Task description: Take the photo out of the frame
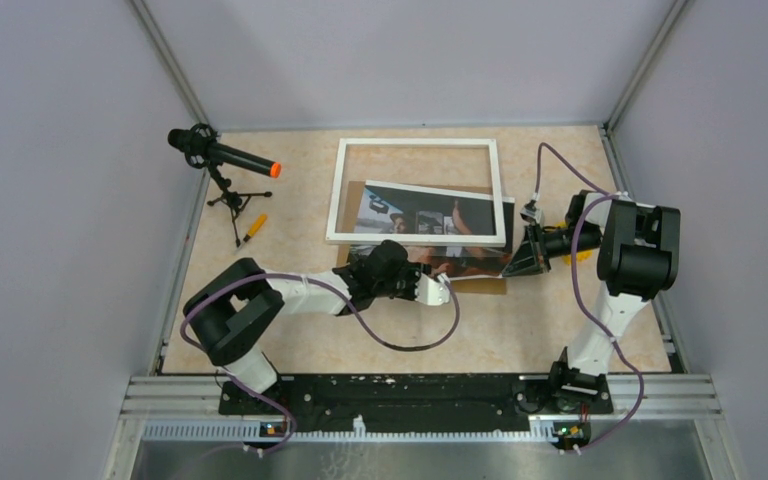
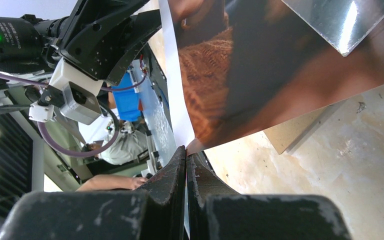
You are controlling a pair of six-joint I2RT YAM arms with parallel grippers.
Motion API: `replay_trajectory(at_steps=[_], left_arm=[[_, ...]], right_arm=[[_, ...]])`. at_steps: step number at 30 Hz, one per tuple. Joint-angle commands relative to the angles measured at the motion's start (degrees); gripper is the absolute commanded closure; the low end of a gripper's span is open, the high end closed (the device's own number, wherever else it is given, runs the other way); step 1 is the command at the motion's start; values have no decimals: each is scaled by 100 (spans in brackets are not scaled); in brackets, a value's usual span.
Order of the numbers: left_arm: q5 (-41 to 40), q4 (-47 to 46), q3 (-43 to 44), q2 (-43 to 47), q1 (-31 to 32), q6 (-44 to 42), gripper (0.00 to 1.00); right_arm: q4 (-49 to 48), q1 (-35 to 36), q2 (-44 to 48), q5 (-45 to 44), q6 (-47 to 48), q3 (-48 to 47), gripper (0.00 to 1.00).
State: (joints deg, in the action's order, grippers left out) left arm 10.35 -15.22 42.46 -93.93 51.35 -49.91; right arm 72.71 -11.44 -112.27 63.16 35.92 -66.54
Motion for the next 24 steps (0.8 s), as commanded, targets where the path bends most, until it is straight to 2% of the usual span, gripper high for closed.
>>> replay_trajectory(at_steps=[1,6,12,15,19,21,24], left_arm=[[-112,-357,138,-88,124,-21,59],[-106,-523,159,-271,191,-10,50],[-323,-568,356,-595,191,-10,56],[-406,-553,404,-648,195,-72,67],[-216,234,767,-471,243,143,91],[-91,654,918,-384,271,239,100],[7,1215,1090,-295,321,325,100]], right_arm=[[2,-54,58,264,134,-147,100],[11,-51,53,275,143,-145,100],[26,-55,64,274,165,-152,100],[24,-56,63,279,169,-153,100],[-6,-51,98,246,146,-140,100],[-32,-52,109,217,116,-143,90],[-115,-71,146,125,8,-147,59]])
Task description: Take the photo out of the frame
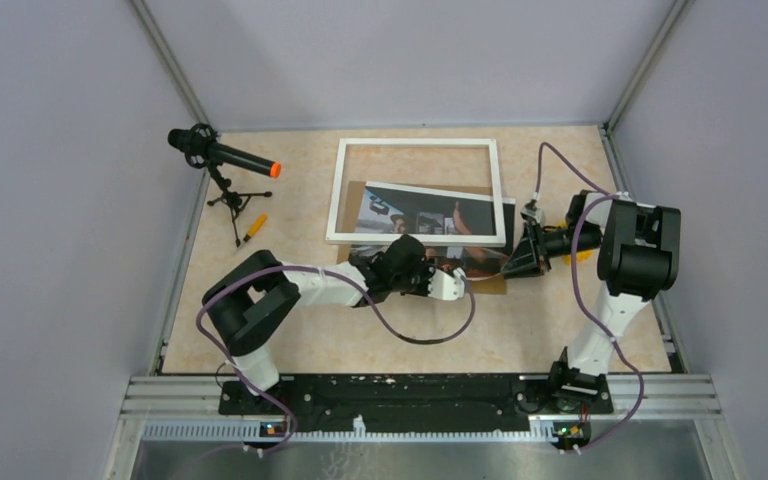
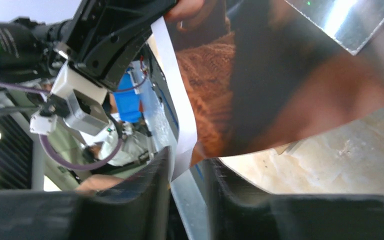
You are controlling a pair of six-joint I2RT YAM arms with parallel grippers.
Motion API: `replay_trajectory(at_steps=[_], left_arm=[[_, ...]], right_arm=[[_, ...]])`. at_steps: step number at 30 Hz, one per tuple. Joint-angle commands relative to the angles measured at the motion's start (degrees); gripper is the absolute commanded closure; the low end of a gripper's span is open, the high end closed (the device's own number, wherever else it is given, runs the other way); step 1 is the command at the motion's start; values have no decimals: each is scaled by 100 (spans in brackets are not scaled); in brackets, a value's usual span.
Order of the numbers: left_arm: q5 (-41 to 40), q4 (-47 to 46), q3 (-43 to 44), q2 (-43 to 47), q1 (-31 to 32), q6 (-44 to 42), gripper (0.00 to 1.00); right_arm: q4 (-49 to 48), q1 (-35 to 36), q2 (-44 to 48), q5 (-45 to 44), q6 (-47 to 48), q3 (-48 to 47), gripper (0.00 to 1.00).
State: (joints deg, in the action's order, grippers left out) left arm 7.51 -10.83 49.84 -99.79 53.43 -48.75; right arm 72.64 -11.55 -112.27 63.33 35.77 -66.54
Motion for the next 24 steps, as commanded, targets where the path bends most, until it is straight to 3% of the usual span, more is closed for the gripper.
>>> replay_trajectory(at_steps=[1,2,4,6,14,24], left_arm=[[318,1002,457,288,123,282,100],[372,1363,559,292,124,351,100],[536,1984,737,347,124,475,100],[713,2381,851,482,124,610,100],[1430,3936,1659,1122,117,854,100],[1484,4885,3088,1898,-75,1152,100]], right_arm=[[-132,-77,168,71,-8,-153,50],[-135,-105,196,42,-35,-168,43],[-126,-186,251,-49,-60,-259,19],[-129,-263,323,-218,-104,-414,10],[-10,-403,434,-637,-213,-1391,6],[-273,-405,367,-978,-691,-2379,6]])
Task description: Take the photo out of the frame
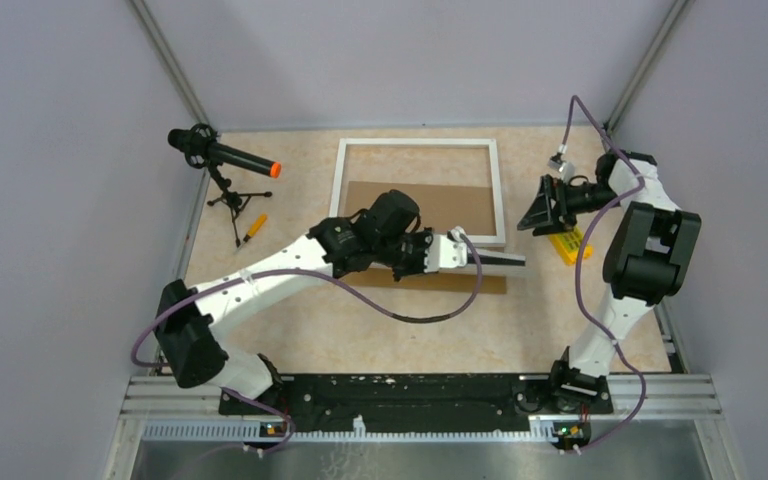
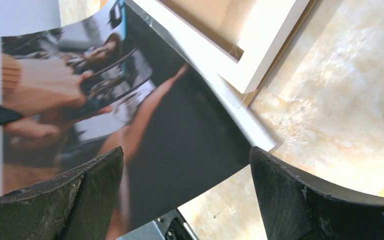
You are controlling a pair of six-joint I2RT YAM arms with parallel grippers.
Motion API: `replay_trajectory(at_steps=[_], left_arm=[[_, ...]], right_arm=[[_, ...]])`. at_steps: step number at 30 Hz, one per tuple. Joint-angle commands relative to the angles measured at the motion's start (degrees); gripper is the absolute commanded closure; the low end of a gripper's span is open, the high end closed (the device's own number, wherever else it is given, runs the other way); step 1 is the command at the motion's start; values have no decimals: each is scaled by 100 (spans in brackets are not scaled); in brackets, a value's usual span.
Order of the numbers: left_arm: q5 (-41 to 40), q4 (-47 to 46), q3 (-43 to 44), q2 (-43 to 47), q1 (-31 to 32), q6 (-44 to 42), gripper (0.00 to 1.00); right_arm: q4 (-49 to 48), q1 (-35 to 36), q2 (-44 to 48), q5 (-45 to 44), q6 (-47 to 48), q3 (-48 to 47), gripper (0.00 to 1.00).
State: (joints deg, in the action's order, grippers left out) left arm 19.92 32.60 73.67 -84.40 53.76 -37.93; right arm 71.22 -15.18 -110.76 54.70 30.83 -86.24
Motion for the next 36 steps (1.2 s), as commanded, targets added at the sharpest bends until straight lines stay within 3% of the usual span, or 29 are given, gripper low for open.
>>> replay_trajectory(at_steps=[1,9,13,17,22,29,36], left_arm=[[234,691,911,358,-174,85,100],[438,1083,3121,-279,-1527,621,100],[-254,541,3756,-578,-1839,613,100],[-1068,-381,3831,-828,-1972,268,100],[-1196,-1627,3349,-1043,-2015,-715,100],[-640,-3618,1107,-950,-1995,-1879,100],[-6,-3990,-80,-1381,-1952,-2128,100]], right_arm=[[-161,-38,213,-117,-243,-464,6],[-214,-40,161,-200,-442,-860,6],[-242,-46,85,-257,-561,-1089,6],[-252,-43,8,-229,-645,-1221,6],[-308,-40,13,-205,-682,-1174,6],[-348,-38,118,-204,-678,-937,6],[-420,-41,297,-209,-663,-571,6]])
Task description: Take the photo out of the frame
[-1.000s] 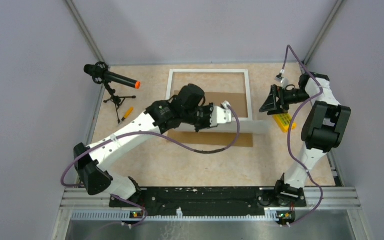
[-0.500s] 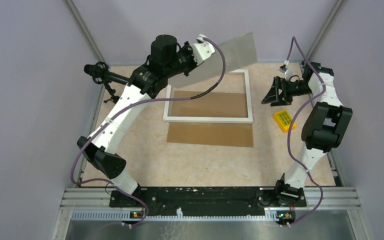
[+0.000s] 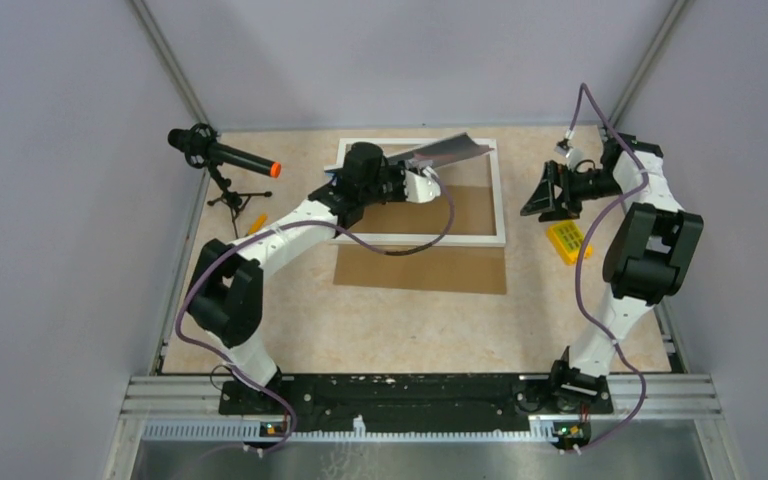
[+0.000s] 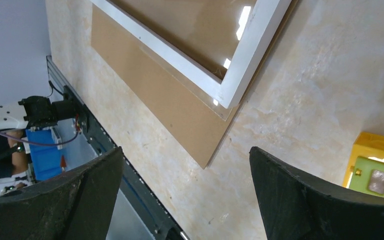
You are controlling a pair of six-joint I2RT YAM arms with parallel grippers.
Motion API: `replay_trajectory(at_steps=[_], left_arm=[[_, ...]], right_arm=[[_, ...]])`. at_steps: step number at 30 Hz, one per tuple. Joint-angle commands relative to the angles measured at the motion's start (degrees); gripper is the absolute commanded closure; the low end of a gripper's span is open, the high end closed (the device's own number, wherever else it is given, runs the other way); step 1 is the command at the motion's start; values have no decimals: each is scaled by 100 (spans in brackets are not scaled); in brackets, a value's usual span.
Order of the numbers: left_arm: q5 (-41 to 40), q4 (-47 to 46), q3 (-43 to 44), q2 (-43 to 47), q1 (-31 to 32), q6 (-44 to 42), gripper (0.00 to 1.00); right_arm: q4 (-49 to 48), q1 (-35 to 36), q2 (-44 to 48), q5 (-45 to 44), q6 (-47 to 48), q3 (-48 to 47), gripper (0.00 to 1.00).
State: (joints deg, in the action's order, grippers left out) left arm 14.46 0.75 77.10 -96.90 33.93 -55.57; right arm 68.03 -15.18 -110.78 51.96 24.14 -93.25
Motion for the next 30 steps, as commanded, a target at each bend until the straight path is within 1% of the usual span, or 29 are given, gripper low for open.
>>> replay_trajectory(at_steps=[1,5,8,13,15,17,19,22,23,25,27,29,30], left_arm=[[632,-820,-563,-189,31,-385,100],[1118,-816,-1076,-337,50,-503,100],[1180,-893,-1219,-535,106,-576,100],[1222,-802,-1222,-842,142,-860,100],[1354,-600,-1196,-883,162,-999,100],[1570,-210,-1149,-868,179,-1180,100],[1722,97,-1148,-818,189,-1190,100],[1748,212,-1162,-800,201,-1178,100],[1706,211,-1156,-823,201,-1166,98],[1631,312,-1050,-899,195,-1112,88],[1566,579,-808,-1000,199,-926,68],[1456,955,-534,-1134,201,-656,54],[1411,1082,-430,-1174,197,-567,49]], right_arm=[[-83,-41,309,67,23,150,6],[-39,-39,333,64,53,207,6],[-44,-41,332,83,32,247,7],[-64,-44,334,88,23,313,7],[-62,-41,323,56,19,332,7],[-45,-41,336,27,37,349,7],[-36,-46,363,20,62,372,7],[-70,-42,392,15,63,419,7],[-78,-43,396,22,55,436,7],[-88,-39,383,41,33,456,7],[-82,-40,382,42,41,465,7],[-75,-40,387,21,53,464,7],[-75,-42,396,24,59,466,7]])
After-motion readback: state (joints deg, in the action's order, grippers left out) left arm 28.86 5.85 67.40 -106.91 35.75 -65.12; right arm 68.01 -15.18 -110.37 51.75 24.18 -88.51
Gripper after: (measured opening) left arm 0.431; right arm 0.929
